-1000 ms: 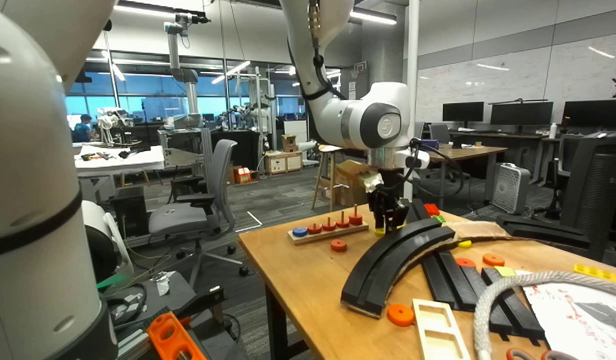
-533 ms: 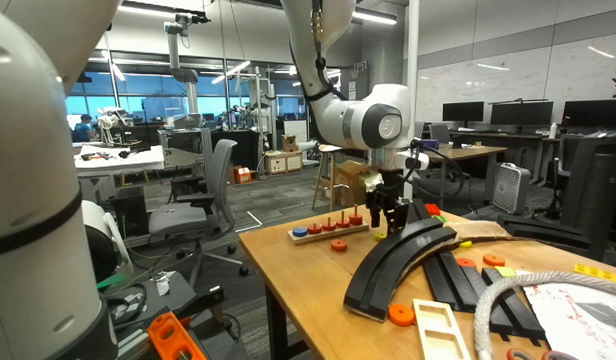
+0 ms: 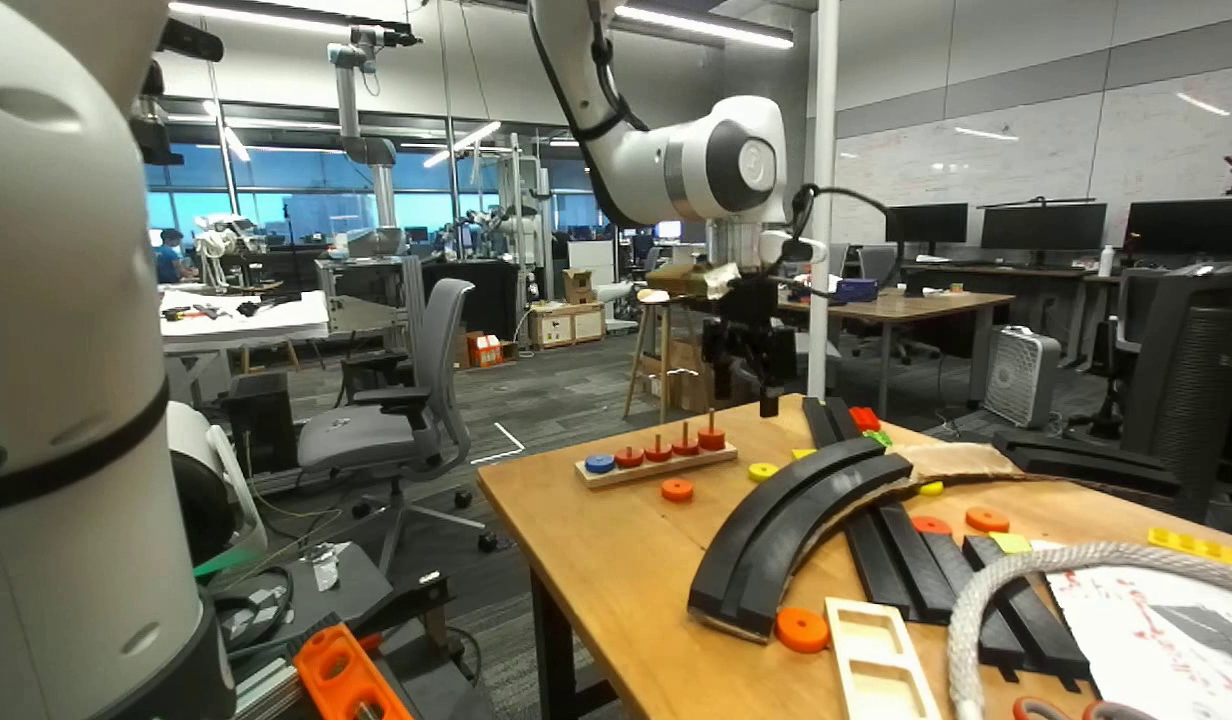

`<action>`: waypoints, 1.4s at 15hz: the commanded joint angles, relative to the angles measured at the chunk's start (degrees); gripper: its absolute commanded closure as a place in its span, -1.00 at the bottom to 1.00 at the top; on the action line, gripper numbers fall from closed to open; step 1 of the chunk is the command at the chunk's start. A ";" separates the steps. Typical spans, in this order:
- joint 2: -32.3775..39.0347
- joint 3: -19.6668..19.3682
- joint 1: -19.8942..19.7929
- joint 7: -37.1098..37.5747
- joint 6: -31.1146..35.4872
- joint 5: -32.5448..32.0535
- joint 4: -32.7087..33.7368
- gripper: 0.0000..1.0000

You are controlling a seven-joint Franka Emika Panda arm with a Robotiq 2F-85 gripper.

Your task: Remove the yellow ring from the wooden board

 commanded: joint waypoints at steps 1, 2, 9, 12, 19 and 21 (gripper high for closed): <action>-13.74 0.13 2.08 5.43 -4.80 -6.24 -8.77 -1.00; -17.02 0.84 1.82 6.57 -6.30 -7.37 -10.74 -1.00; -40.24 5.98 -3.41 6.00 -14.93 -6.63 -27.85 -1.00; -49.83 5.71 -5.80 -0.01 -17.14 -5.34 -35.27 -1.00; -62.31 3.77 -7.23 -18.82 -22.07 -3.62 -38.97 -1.00; -64.43 3.48 -7.14 -21.34 -23.34 -2.82 -39.16 -1.00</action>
